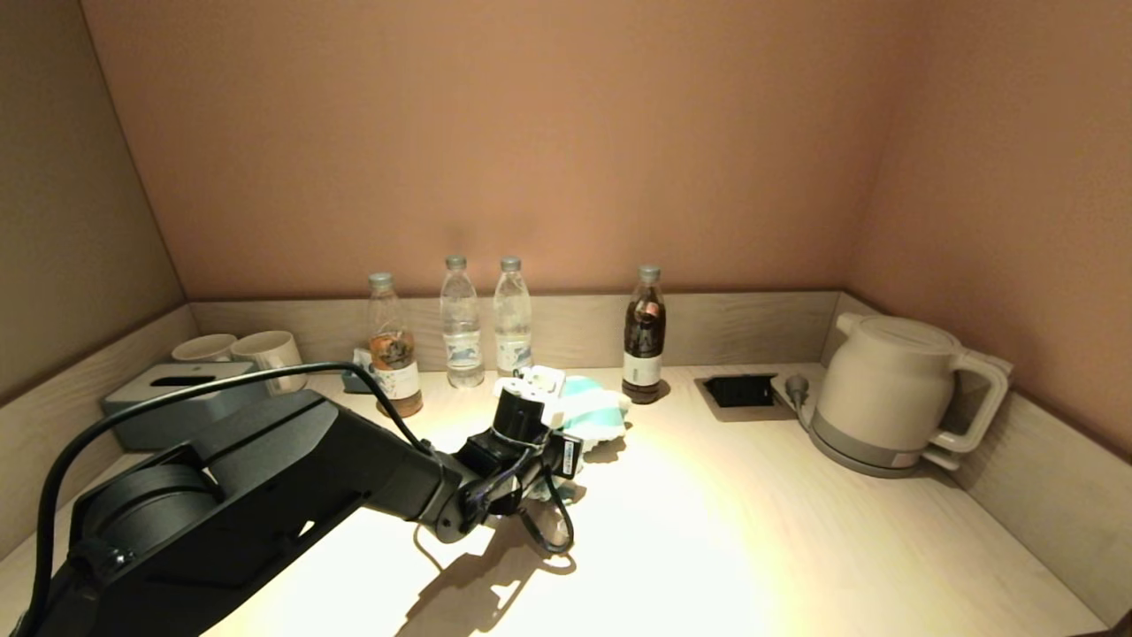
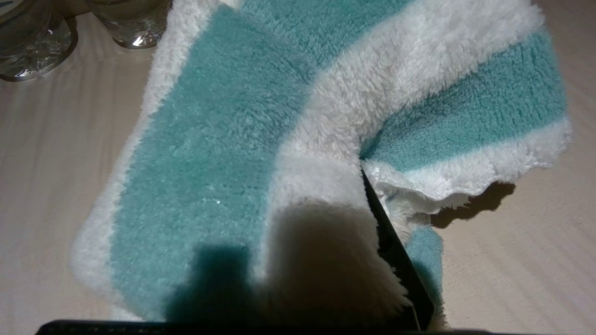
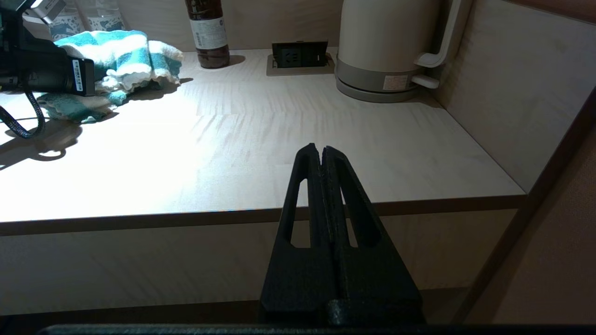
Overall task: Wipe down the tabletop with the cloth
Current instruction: Sweep the stains on the table
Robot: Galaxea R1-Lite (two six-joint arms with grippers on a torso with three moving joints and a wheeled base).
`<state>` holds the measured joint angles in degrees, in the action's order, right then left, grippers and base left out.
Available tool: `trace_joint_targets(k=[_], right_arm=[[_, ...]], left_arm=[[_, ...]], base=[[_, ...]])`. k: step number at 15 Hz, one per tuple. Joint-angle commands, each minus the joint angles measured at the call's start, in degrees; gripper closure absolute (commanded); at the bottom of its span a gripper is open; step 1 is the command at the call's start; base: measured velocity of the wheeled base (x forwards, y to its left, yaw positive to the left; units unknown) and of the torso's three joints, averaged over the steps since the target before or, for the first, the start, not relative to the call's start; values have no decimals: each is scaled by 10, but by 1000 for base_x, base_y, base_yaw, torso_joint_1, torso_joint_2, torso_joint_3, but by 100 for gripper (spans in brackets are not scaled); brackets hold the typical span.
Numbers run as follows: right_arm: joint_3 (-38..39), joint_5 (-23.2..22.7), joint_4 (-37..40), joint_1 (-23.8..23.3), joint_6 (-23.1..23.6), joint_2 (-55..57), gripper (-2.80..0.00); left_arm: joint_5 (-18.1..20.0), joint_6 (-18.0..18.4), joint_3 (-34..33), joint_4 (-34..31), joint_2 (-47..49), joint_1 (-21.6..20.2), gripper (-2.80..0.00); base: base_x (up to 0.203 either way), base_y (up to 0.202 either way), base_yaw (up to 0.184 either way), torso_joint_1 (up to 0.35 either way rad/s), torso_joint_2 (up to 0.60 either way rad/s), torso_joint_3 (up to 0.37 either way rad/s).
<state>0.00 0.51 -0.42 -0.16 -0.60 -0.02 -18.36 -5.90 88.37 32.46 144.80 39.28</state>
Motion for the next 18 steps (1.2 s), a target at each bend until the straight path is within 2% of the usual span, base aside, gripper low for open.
trace_joint_targets(k=[1, 3, 4, 6, 11, 14, 18], right_arm=[[0, -1, 0, 0, 0, 0, 0], [0, -1, 0, 0, 0, 0, 0], [0, -1, 0, 0, 0, 0, 0], [0, 0, 0, 0, 0, 0, 0], [0, 0, 0, 0, 0, 0, 0], [0, -1, 0, 0, 0, 0, 0], [0, 0, 0, 0, 0, 0, 0]], left_arm=[[-1, 0, 0, 1, 8, 21, 0], [-2, 1, 0, 1, 9, 28, 0], [-1, 2, 2, 1, 10, 44, 0], [2, 5, 20, -3, 9, 113, 0], [-2, 18, 28, 0, -5, 199, 0], [-3, 39, 31, 8, -10, 232, 0], [-3, 41, 34, 9, -16, 237, 0]], base=[[0, 0, 0, 0, 0, 0], [0, 0, 0, 0, 0, 0], [0, 0, 0, 0, 0, 0], [0, 0, 0, 0, 0, 0], [0, 0, 0, 0, 0, 0], [0, 0, 0, 0, 0, 0], [0, 0, 0, 0, 0, 0]])
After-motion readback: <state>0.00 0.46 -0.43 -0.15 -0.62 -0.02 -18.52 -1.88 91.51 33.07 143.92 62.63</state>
